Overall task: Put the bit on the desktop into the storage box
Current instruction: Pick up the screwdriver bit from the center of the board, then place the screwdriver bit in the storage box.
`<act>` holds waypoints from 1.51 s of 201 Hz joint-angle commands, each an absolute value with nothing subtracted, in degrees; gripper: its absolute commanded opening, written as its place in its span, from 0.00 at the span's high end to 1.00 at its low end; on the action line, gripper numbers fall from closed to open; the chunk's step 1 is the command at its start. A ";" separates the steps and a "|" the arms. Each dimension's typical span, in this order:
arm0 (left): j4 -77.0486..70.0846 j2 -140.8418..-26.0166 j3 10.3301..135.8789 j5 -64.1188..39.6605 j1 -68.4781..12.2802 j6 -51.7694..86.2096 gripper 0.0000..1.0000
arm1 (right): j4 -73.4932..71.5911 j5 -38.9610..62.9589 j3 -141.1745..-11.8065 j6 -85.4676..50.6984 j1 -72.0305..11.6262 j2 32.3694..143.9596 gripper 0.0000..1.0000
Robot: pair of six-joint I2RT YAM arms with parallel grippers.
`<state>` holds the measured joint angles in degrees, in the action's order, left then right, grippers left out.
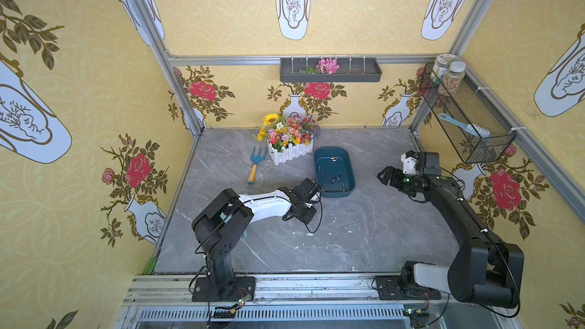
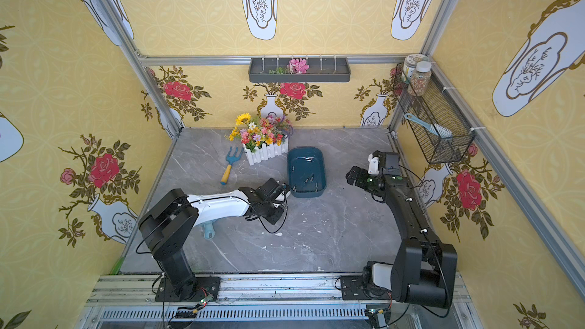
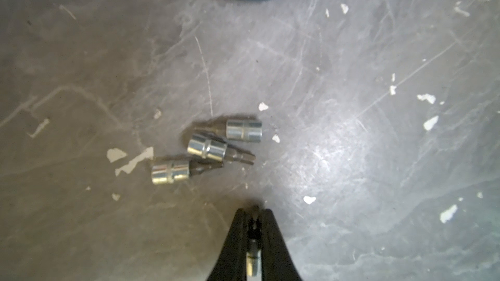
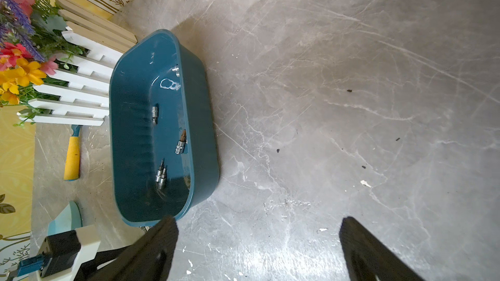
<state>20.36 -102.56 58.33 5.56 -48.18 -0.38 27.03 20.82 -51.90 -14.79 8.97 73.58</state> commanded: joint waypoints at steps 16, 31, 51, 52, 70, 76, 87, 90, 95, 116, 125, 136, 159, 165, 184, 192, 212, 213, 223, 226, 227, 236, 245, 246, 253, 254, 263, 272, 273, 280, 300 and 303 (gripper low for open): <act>22.24 -100.96 58.04 3.63 -48.25 0.00 0.90 | 25.75 21.19 -51.73 -15.11 9.00 73.48 0.03; 21.84 -99.83 58.07 3.01 -48.25 0.00 0.90 | 25.70 21.26 -51.68 -15.09 8.98 73.48 0.03; 21.58 -98.16 58.53 2.06 -48.25 0.00 0.91 | 25.75 21.35 -51.75 -15.11 9.05 73.48 0.03; 21.60 -98.08 58.62 2.04 -48.25 0.00 0.91 | 25.75 21.35 -51.71 -15.07 9.05 73.48 0.03; 21.57 -96.57 59.56 1.11 -48.25 -0.21 0.92 | 25.74 21.45 -51.77 -15.07 9.06 73.44 0.03; 21.62 -96.14 59.98 0.87 -48.25 -0.39 0.92 | 25.73 21.50 -51.68 -15.08 9.05 73.47 0.03; 21.71 -95.37 60.95 0.54 -48.25 -0.56 0.92 | 25.70 21.54 -51.68 -15.07 9.06 73.54 0.03; 21.71 -95.14 61.33 0.49 -48.25 -0.65 0.92 | 25.75 21.58 -51.73 -15.04 9.05 73.56 0.03; 21.74 -94.87 61.90 0.40 -48.25 -0.77 0.92 | 25.70 21.62 -51.72 -15.05 9.05 73.53 0.03; 21.88 -94.04 64.61 0.40 -48.25 -1.52 0.93 | 25.66 21.71 -51.79 -15.07 9.14 73.54 0.03; 21.86 -93.91 66.03 0.66 -48.25 -1.98 0.93 | 25.62 21.79 -51.72 -15.11 9.21 73.49 0.03; 21.87 -94.02 67.94 1.12 -48.25 -2.60 0.93 | 25.65 21.79 -51.74 -15.11 9.24 73.49 0.03; 21.14 -94.93 71.96 2.47 -48.16 -4.79 0.93 | 25.55 21.97 -51.68 -15.12 9.32 73.52 0.03; 20.92 -95.52 73.19 2.91 -48.16 -5.45 0.93 | 25.60 22.04 -51.68 -15.05 9.32 73.55 0.03; 20.81 -98.06 77.70 3.69 -47.84 -7.51 0.95 | 25.54 22.06 -51.72 -15.04 9.32 73.48 0.03; 20.79 -99.52 79.70 3.84 -47.66 -8.32 0.95 | 25.49 22.13 -51.73 -15.09 9.40 73.46 0.03; 20.95 -103.25 84.87 3.84 -47.07 -9.89 0.95 | 25.51 22.29 -51.68 -15.09 9.40 73.48 0.03; 20.93 -103.39 85.06 3.77 -47.05 -9.96 0.95 | 25.54 22.22 -51.68 -15.11 9.40 73.52 0.03; 21.24 -105.14 87.32 3.25 -46.77 -10.43 0.95 | 25.54 22.32 -51.68 -15.12 9.49 73.55 0.03; 21.21 -105.80 88.03 2.99 -46.65 -10.53 0.96 | 25.55 22.32 -51.64 -15.07 9.49 73.58 0.03; 21.24 -105.99 88.27 2.86 -46.62 -10.58 0.96 | 25.52 22.32 -51.66 -15.10 9.54 73.62 0.03; 21.33 -107.69 90.16 2.14 -46.38 -10.85 0.96 | 25.49 22.32 -51.61 -15.05 9.49 73.60 0.03; 21.59 -109.39 92.06 1.83 -46.15 -11.13 0.96 | 25.50 22.33 -51.60 -14.96 9.49 73.69 0.03; 21.65 -109.58 92.26 1.84 -46.10 -11.19 0.96 | 25.49 22.33 -51.64 -15.00 9.49 73.72 0.03; 21.79 -110.85 93.52 1.59 -45.99 -11.38 0.96 | 25.50 22.32 -51.60 -15.03 9.49 73.70 0.03; 21.84 -111.02 93.69 1.58 -45.94 -11.40 0.96 | 25.50 22.32 -51.59 -15.03 9.49 73.72 0.03; 22.04 -112.55 95.02 1.45 -45.79 -11.55 0.96 | 25.53 22.32 -51.67 -14.97 9.56 73.82 0.03; 22.23 -114.05 96.50 1.07 -45.59 -11.64 0.97 | 25.52 22.13 -51.62 -14.89 9.60 73.98 0.03; 22.23 -114.20 96.50 1.02 -45.56 -11.67 0.97 | 25.50 22.14 -51.61 -14.87 9.59 73.95 0.03; 22.28 -115.28 97.39 0.76 -45.37 -11.55 0.97 | 25.56 22.15 -51.60 -14.90 9.62 74.08 0.03; 22.32 -117.93 99.56 0.15 -44.92 -11.26 0.97 | 25.50 22.19 -51.64 -14.78 9.58 74.25 0.03; 22.31 -118.29 99.85 0.17 -44.84 -11.18 0.97 | 25.49 22.15 -51.62 -14.81 9.58 74.21 0.03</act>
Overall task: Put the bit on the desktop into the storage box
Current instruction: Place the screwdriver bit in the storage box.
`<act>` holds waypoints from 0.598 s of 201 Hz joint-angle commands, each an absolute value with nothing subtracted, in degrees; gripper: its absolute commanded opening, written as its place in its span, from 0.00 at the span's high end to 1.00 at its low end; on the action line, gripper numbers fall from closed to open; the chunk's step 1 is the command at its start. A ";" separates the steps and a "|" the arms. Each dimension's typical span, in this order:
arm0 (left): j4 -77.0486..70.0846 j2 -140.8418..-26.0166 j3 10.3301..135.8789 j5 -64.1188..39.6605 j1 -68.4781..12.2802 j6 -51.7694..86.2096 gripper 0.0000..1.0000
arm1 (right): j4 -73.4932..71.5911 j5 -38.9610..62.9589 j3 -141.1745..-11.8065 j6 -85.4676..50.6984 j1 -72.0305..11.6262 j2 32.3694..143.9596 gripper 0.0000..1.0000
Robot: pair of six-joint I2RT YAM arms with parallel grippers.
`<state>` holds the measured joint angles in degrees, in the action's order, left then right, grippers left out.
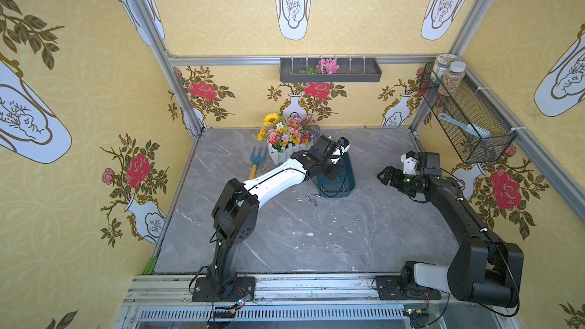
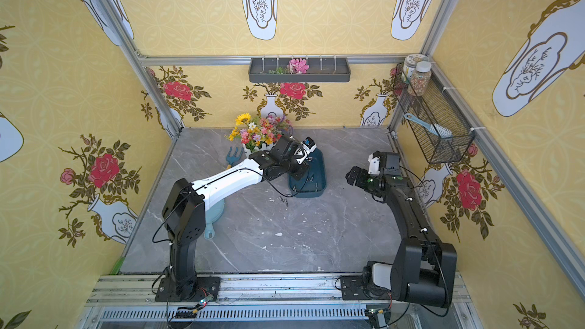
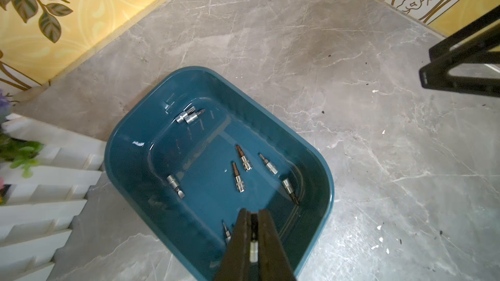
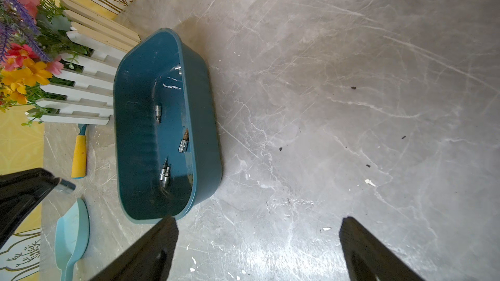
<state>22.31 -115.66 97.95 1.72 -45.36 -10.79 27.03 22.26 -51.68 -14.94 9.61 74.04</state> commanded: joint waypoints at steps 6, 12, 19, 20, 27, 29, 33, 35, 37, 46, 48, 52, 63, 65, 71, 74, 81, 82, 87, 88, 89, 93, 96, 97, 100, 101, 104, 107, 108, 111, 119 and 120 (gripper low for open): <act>22.38 -118.96 100.43 0.06 -44.67 -11.03 0.97 | 25.53 22.17 -51.60 -14.80 9.59 74.27 0.03; 22.48 -119.60 100.94 -0.17 -44.52 -10.99 0.97 | 25.51 22.15 -51.63 -14.84 9.58 74.22 0.03; 22.58 -120.26 101.44 -0.38 -44.32 -10.83 0.97 | 25.55 22.14 -51.51 -14.78 9.59 74.22 0.03; 22.58 -120.33 101.52 -0.41 -44.31 -10.82 0.97 | 25.52 22.14 -51.55 -14.82 9.59 74.24 0.03; 22.66 -120.85 101.75 -0.52 -44.19 -10.81 0.97 | 25.52 22.15 -51.53 -14.77 9.60 74.20 0.03; 22.67 -120.96 101.88 -0.64 -44.14 -10.77 0.97 | 25.56 22.15 -51.51 -14.81 9.61 74.18 0.03; 22.67 -121.25 102.04 -0.67 -44.08 -10.73 0.97 | 25.50 22.14 -51.53 -14.83 9.58 74.25 0.03; 22.63 -121.39 102.15 -0.72 -43.98 -10.66 0.98 | 25.53 22.15 -51.55 -14.85 9.58 74.26 0.03; 22.66 -121.51 102.24 -0.75 -43.95 -10.60 0.98 | 25.50 22.19 -51.52 -14.79 9.58 74.33 0.03; 22.58 -121.89 102.51 -1.22 -43.78 -10.34 0.98 | 25.49 22.22 -51.53 -14.78 9.58 74.31 0.03; 22.54 -122.01 102.49 -1.27 -43.71 -10.30 0.98 | 25.49 22.23 -51.51 -14.79 9.58 74.28 0.03; 22.46 -122.11 102.51 -1.63 -43.66 -10.21 0.98 | 25.41 22.25 -51.51 -14.79 9.58 74.38 0.03; 22.09 -122.21 102.53 -2.42 -43.46 -9.89 0.98 | 25.43 22.32 -51.53 -14.83 9.61 74.52 0.03; 22.02 -122.18 102.52 -2.56 -43.43 -9.81 0.98 | 25.45 22.32 -51.51 -14.85 9.63 74.53 0.03; 21.89 -122.24 102.44 -2.84 -43.33 -9.71 0.98 | 25.44 22.29 -51.57 -14.80 9.58 74.53 0.03; 21.82 -122.28 102.41 -2.87 -43.36 -9.67 0.98 | 25.46 22.32 -51.53 -14.78 9.58 74.53 0.03; 21.79 -122.26 102.45 -3.00 -43.33 -9.65 0.98 | 25.44 22.38 -51.57 -14.80 9.58 74.49 0.03; 21.79 -122.26 102.42 -2.99 -43.29 -9.61 0.98 | 25.47 22.35 -51.58 -14.83 9.58 74.51 0.03; 21.80 -122.33 102.46 -2.97 -43.29 -9.59 0.98 | 25.45 22.33 -51.52 -14.80 9.58 74.52 0.03; 21.80 -122.38 102.42 -3.02 -43.26 -9.58 0.98 | 25.42 22.32 -51.51 -14.78 9.58 74.53 0.03; 21.80 -122.36 102.36 -3.00 -43.25 -9.58 0.98 | 25.41 22.32 -51.55 -14.82 9.58 74.53 0.03; 21.80 -122.42 102.49 -2.99 -43.24 -9.59 0.98 | 25.41 22.34 -51.51 -14.84 9.58 74.51 0.03; 21.80 -122.35 102.40 -2.99 -43.24 -9.58 0.98 | 25.40 22.33 -51.55 -14.83 9.58 74.48 0.03; 21.80 -122.39 102.35 -2.99 -43.24 -9.58 0.98 | 25.44 22.37 -51.57 -14.80 9.58 74.51 0.03; 21.80 -122.35 102.46 -3.01 -43.18 -9.58 0.98 | 25.44 22.41 -51.53 -14.81 9.58 74.53 0.03; 21.80 -122.35 102.43 -3.00 -43.17 -9.58 0.98 | 25.46 22.41 -51.52 -14.83 9.58 74.53 0.03; 21.80 -122.27 102.47 -2.99 -43.16 -9.58 0.98 | 25.43 22.42 -51.42 -14.82 9.58 74.53 0.03; 21.86 -122.26 102.48 -3.01 -43.15 -9.58 0.98 | 25.48 22.41 -51.42 -14.85 9.58 74.53 0.03; 21.87 -122.30 102.48 -3.04 -43.15 -9.58 0.98 | 25.44 22.41 -51.50 -14.81 9.58 74.49 0.03; 21.88 -122.26 102.44 -3.12 -43.15 -9.60 0.97 | 25.42 22.41 -51.43 -14.79 9.60 74.53 0.03; 21.88 -122.11 102.42 -3.26 -43.15 -9.58 0.94 | 25.42 22.51 -51.55 -14.78 9.58 74.58 0.03; 21.84 -122.13 102.41 -3.21 -43.15 -9.54 0.94 | 25.41 22.55 -51.52 -14.77 9.58 74.56 0.03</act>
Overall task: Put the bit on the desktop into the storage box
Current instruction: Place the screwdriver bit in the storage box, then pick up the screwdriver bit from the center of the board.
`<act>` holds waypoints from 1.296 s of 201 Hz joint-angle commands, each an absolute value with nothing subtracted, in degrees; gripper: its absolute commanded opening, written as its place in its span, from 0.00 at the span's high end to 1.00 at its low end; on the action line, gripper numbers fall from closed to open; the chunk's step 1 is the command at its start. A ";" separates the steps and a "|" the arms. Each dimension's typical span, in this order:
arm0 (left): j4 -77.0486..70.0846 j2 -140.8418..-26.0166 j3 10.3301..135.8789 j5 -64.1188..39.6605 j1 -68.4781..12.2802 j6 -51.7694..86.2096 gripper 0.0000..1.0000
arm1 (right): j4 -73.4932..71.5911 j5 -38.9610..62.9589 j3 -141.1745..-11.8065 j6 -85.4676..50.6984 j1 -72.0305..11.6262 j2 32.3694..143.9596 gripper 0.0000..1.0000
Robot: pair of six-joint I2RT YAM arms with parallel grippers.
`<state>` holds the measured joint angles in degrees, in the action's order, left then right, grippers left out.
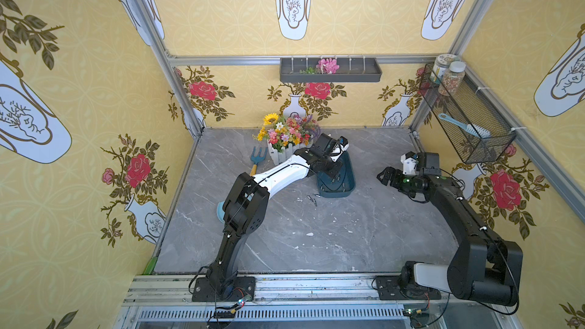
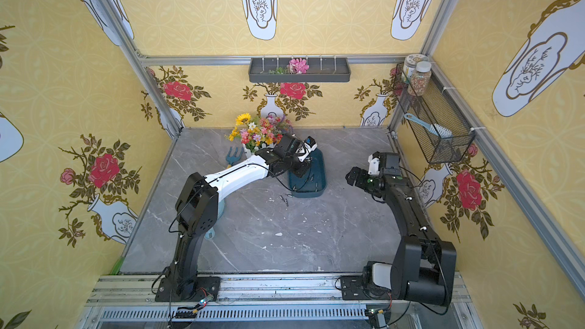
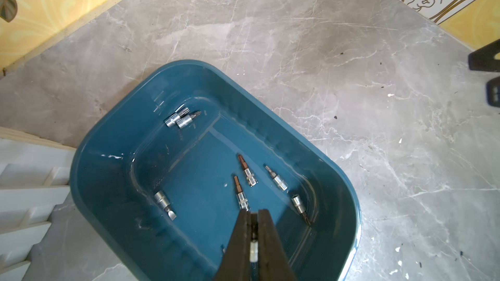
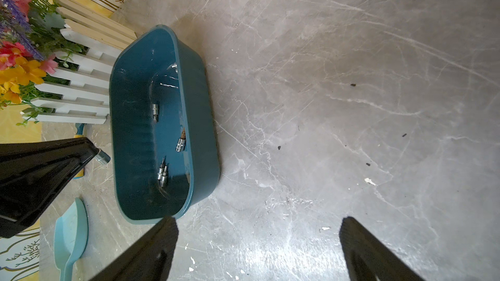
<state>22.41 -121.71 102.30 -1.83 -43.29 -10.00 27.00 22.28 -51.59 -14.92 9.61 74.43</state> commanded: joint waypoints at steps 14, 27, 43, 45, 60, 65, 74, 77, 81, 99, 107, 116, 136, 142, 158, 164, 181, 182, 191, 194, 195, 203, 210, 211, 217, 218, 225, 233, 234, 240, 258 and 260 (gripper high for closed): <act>21.81 -121.74 102.30 -3.13 -43.15 -9.36 0.86 | 25.39 22.68 -51.53 -14.84 9.58 74.67 0.03; 21.79 -121.26 102.20 -3.08 -43.15 -9.11 0.78 | 25.39 22.76 -51.57 -14.81 9.59 74.76 0.03; 22.15 -120.31 102.23 -2.99 -43.14 -8.75 0.68 | 25.31 22.77 -51.58 -14.82 9.60 74.94 0.03; 22.15 -120.14 102.18 -2.99 -43.13 -8.71 0.67 | 25.31 22.81 -51.66 -14.78 9.59 74.94 0.03; 22.08 -118.70 101.69 -3.03 -43.08 -8.53 0.59 | 25.24 22.85 -51.57 -14.73 9.59 75.02 0.03; 22.00 -118.17 101.45 -3.06 -43.10 -8.42 0.56 | 25.30 22.95 -51.53 -14.75 9.58 74.98 0.03; 21.90 -117.09 100.86 -2.91 -43.08 -8.35 0.53 | 25.23 23.02 -51.51 -14.74 9.58 75.07 0.03; 21.84 -116.81 100.61 -2.84 -43.07 -8.31 0.52 | 25.25 23.03 -51.57 -14.74 9.58 75.14 0.03; 21.61 -116.29 100.24 -2.74 -43.07 -8.19 0.51 | 25.31 23.03 -51.58 -14.73 9.59 75.15 0.03; 20.03 -113.19 97.44 -2.25 -43.00 -7.35 0.42 | 25.22 23.18 -51.60 -14.64 9.59 75.10 0.03; 19.10 -111.59 95.78 -2.11 -42.93 -6.81 0.38 | 25.14 23.33 -51.62 -14.58 9.58 75.15 0.03; 18.21 -109.71 93.91 -2.09 -42.81 -6.30 0.36 | 25.10 23.42 -51.60 -14.49 9.58 75.23 0.03; 16.30 -104.92 89.15 -1.50 -42.54 -4.96 0.32 | 25.00 23.71 -51.64 -14.37 9.59 75.23 0.03; 15.57 -103.19 87.50 -1.34 -42.39 -4.47 0.31 | 25.05 23.69 -51.58 -14.37 9.61 75.23 0.03; 13.10 -98.61 82.44 -1.16 -41.96 -2.84 0.28 | 25.11 23.51 -51.50 -14.69 9.61 75.23 0.03; 11.97 -96.87 80.40 -1.34 -41.63 -2.22 0.27 | 25.10 23.34 -51.47 -14.86 9.58 75.23 0.03; 8.49 -91.52 74.37 -2.17 -40.61 -0.44 0.23 | 24.93 23.76 -51.17 -15.45 9.18 75.30 0.03; 8.29 -91.24 73.92 -2.23 -40.56 -0.26 0.22 | 24.95 23.79 -51.16 -15.46 9.11 75.31 0.03; 6.22 -88.38 70.54 -2.54 -39.80 0.89 0.19 | 24.79 24.05 -51.07 -15.85 8.52 75.57 0.03; 5.44 -87.47 69.36 -2.64 -39.47 1.34 0.18 | 24.79 24.00 -51.17 -15.93 8.28 75.63 0.03; 5.22 -87.11 69.05 -2.68 -39.34 1.51 0.18 | 24.79 24.00 -51.16 -15.96 8.14 75.65 0.03; 3.45 -84.81 66.18 -3.11 -38.34 3.00 0.15 | 25.16 23.95 -51.37 -15.98 7.19 75.81 0.03; 1.85 -82.95 63.79 -3.62 -37.46 4.22 0.14 | 25.46 23.61 -51.52 -16.14 6.13 75.87 0.03; 1.67 -82.61 63.45 -3.70 -37.18 4.39 0.14 | 25.47 23.54 -51.60 -16.16 5.88 75.86 0.03; 0.42 -81.14 61.54 -4.39 -36.34 5.53 0.14 | 25.85 23.06 -51.76 -16.39 4.72 75.87 0.03; 0.21 -80.91 61.23 -4.52 -36.19 5.75 0.14 | 25.89 22.96 -51.81 -16.41 4.56 75.86 0.03; -1.46 -79.10 58.81 -5.83 -35.06 7.42 0.14 | 26.25 22.28 -52.18 -16.67 2.95 75.81 0.03; -4.23 -77.19 55.67 -7.78 -33.50 9.26 0.14 | 26.57 21.36 -52.52 -17.13 0.87 75.67 0.03; -4.62 -76.96 55.21 -8.11 -33.41 9.46 0.14 | 26.60 21.23 -52.59 -17.18 0.65 75.67 0.03; -6.85 -75.36 52.73 -9.42 -32.35 11.12 0.14 | 26.75 20.58 -52.96 -17.65 -0.95 75.67 0.02; -13.36 -71.44 45.63 -11.78 -29.29 15.72 0.14 | 27.54 18.00 -54.59 -18.94 -6.33 76.22 0.01; -13.84 -70.95 44.92 -11.82 -29.08 16.17 0.14 | 27.71 17.71 -55.00 -18.99 -7.10 76.32 0.01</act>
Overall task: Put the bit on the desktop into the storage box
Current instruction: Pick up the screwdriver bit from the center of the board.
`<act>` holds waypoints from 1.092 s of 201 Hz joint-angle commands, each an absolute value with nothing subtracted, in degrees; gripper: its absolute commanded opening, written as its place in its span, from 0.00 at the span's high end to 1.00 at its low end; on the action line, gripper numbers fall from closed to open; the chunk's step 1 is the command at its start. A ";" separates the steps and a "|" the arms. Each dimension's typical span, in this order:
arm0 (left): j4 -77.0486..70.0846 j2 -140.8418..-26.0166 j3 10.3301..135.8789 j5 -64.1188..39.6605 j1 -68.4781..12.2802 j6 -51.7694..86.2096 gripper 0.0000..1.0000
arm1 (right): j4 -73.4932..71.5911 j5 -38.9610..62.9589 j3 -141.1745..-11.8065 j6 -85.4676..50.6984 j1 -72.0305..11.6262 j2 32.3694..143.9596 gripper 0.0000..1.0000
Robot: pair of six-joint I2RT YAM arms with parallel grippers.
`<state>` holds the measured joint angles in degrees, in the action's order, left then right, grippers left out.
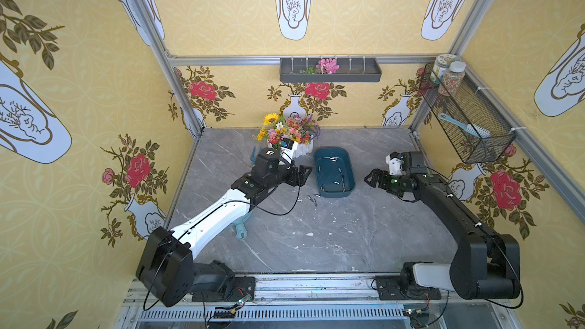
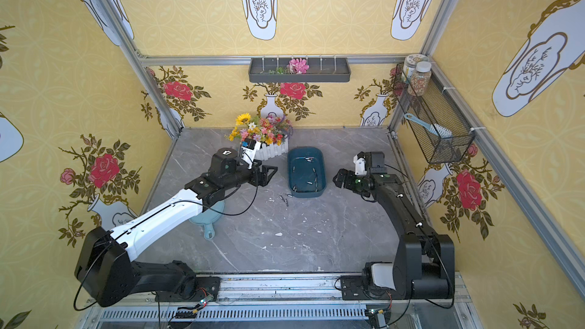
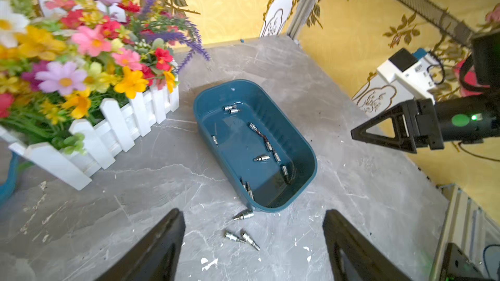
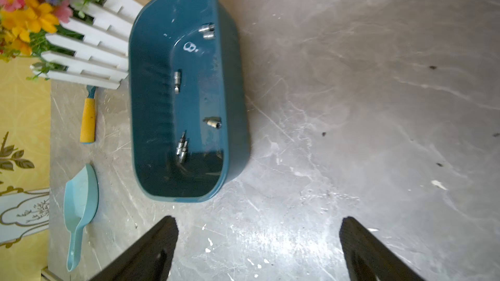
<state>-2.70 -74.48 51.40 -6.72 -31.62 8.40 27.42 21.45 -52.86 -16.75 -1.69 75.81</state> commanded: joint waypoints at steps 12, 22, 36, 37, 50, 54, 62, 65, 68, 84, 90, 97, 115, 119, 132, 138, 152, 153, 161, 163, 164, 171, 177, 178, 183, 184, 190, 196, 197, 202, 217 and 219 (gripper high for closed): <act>-16.23 -68.69 41.31 -11.48 -27.15 18.54 0.13 | 28.45 15.55 -56.62 -19.54 -10.97 77.17 0.00; -17.56 -67.03 38.78 -11.04 -25.21 20.42 0.13 | 29.27 14.20 -58.27 -19.52 -14.13 78.34 0.00; -19.69 -64.71 35.21 -9.66 -22.74 23.63 0.13 | 30.69 12.53 -61.06 -19.57 -18.50 80.53 0.01; -19.87 -64.56 34.96 -9.58 -22.58 23.86 0.13 | 30.77 12.42 -61.29 -19.50 -18.79 80.69 0.02; -22.80 -62.41 31.47 -8.99 -20.39 27.32 0.11 | 32.07 11.18 -63.98 -19.34 -22.40 82.85 0.03; -23.77 -61.77 30.32 -8.90 -19.69 28.34 0.11 | 32.37 10.69 -64.77 -19.36 -23.43 83.71 0.04; -25.63 -60.50 28.29 -8.48 -18.29 30.41 0.10 | 33.01 9.82 -66.56 -19.24 -25.57 85.29 0.05; -26.26 -60.06 27.59 -8.23 -17.91 31.11 0.09 | 33.32 9.58 -67.27 -19.14 -26.40 85.94 0.05; -26.83 -59.63 26.93 -7.93 -17.49 31.84 0.09 | 33.47 9.24 -67.74 -19.01 -27.16 86.65 0.06; -28.57 -57.50 23.73 -6.12 -15.18 35.24 0.06 | 35.14 7.11 -71.80 -18.34 -31.32 90.49 0.07; -29.02 -56.87 22.81 -5.52 -14.49 36.28 0.05 | 35.85 6.02 -73.43 -17.93 -32.82 92.06 0.08; -29.41 -56.09 21.82 -5.01 -13.67 37.15 0.04 | 36.93 4.82 -75.39 -17.28 -34.49 93.96 0.08; -28.86 -54.74 20.51 -4.28 -12.57 37.97 0.02 | 39.76 1.49 -80.45 -16.07 -37.92 98.57 0.10; -28.46 -54.49 20.40 -4.15 -12.40 38.02 0.01 | 40.31 0.82 -81.54 -15.93 -38.56 99.55 0.10; -26.97 -53.77 20.14 -3.17 -12.08 37.97 0.00 | 41.62 -1.05 -84.60 -15.30 -40.73 102.58 0.11; -26.52 -53.47 19.97 -2.76 -12.06 37.99 0.00 | 42.10 -1.46 -85.82 -14.98 -41.40 103.86 0.11; -25.78 -52.76 19.53 -1.80 -11.82 38.22 0.00 | 43.12 -1.83 -88.50 -14.62 -42.55 106.74 0.13; -25.76 -52.75 19.52 -1.73 -11.80 38.23 0.00 | 43.18 -1.75 -88.68 -14.52 -42.63 106.94 0.14; -25.55 -52.35 19.27 -1.35 -11.70 38.23 0.00 | 43.65 -1.63 -90.08 -14.35 -43.04 108.44 0.15; -25.53 -52.27 19.25 -1.28 -11.71 38.23 0.00 | 43.83 -1.62 -90.28 -14.33 -43.17 108.74 0.15; -25.51 -52.24 19.21 -1.26 -11.70 38.23 0.00 | 43.89 -1.60 -90.41 -14.29 -43.21 108.95 0.16; -25.20 -51.97 19.14 -0.92 -11.69 38.27 0.00 | 44.39 -1.62 -91.67 -14.24 -43.49 110.15 0.18; -24.90 -51.75 19.08 -0.46 -11.74 38.28 0.00 | 44.68 -1.52 -92.57 -14.08 -43.80 111.18 0.19; -24.89 -51.72 19.03 -0.41 -11.67 38.25 0.00 | 44.75 -1.55 -92.69 -14.03 -43.87 111.31 0.19; -24.59 -51.51 19.03 -0.07 -11.61 38.15 0.00 | 44.93 -1.57 -93.31 -13.97 -44.03 112.04 0.20; -24.56 -51.51 19.01 -0.04 -11.56 38.15 0.00 | 44.96 -1.53 -93.37 -13.93 -44.03 112.23 0.20; -24.24 -51.34 18.90 0.29 -11.52 38.15 0.00 | 45.15 -1.49 -94.02 -13.80 -44.30 112.99 0.22; -24.08 -51.16 18.81 0.57 -11.50 38.19 0.00 | 45.38 -1.44 -94.61 -13.79 -44.42 113.83 0.24; -24.04 -51.11 18.81 0.59 -11.46 38.17 0.00 | 45.41 -1.34 -94.72 -13.79 -44.40 113.96 0.24; -23.92 -50.98 18.74 0.69 -11.47 38.08 0.00 | 45.60 -1.31 -95.19 -13.68 -44.48 114.54 0.26; -23.65 -50.71 18.59 1.04 -11.40 38.14 0.00 | 45.70 -0.97 -96.19 -13.70 -44.67 116.14 0.31; -23.60 -50.65 18.56 1.05 -11.33 38.10 0.00 | 45.70 -0.90 -96.25 -13.64 -44.68 116.38 0.32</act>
<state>-23.97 -51.05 19.05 -0.19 -11.53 38.02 44.10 -0.30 -94.85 -14.46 -44.38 114.54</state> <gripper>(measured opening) 0.999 0.708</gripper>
